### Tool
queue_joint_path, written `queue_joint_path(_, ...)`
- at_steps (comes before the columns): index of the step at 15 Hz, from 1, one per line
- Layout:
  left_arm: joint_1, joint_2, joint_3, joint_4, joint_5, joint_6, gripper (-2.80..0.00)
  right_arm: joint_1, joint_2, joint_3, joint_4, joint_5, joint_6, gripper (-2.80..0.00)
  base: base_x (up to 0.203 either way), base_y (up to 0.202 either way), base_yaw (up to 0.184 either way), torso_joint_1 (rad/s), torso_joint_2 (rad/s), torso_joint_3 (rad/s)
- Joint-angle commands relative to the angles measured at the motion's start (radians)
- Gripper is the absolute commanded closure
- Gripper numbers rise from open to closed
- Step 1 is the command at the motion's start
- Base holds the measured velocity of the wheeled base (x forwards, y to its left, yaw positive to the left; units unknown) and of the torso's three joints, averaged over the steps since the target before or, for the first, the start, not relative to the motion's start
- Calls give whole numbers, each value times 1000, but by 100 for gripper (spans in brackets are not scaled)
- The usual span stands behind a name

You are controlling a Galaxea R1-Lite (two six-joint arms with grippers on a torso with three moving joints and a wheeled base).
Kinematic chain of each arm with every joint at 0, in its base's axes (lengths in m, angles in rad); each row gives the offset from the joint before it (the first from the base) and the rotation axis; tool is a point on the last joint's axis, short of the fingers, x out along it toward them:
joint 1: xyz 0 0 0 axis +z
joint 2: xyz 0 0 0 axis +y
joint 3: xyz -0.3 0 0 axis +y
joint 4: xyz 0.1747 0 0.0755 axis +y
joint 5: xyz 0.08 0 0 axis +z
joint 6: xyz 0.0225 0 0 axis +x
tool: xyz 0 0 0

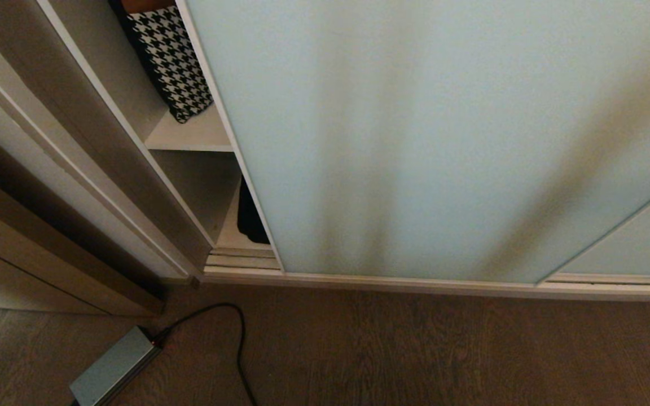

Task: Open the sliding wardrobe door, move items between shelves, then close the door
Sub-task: Close the door

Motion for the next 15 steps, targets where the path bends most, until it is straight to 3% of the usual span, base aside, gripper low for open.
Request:
queue_joint_path(1, 0, 1, 0, 0, 0, 1, 0, 18, 118, -75, 27, 100, 64, 0, 0, 0, 0, 0, 0, 0)
queue_joint_path(8, 1, 1, 0, 0, 0, 1, 0, 126, 197, -226, 239, 79, 138, 0, 0, 0, 0, 0, 0, 0)
queue_joint_path(10, 1, 1, 0, 0, 0, 1, 0, 147, 199, -226, 237, 73, 138, 0, 0, 0, 0, 0, 0, 0)
queue_joint_path(15, 1, 1, 0, 0, 0, 1, 0, 235, 232, -229, 231, -62, 135, 0, 0, 0, 0, 0, 0, 0)
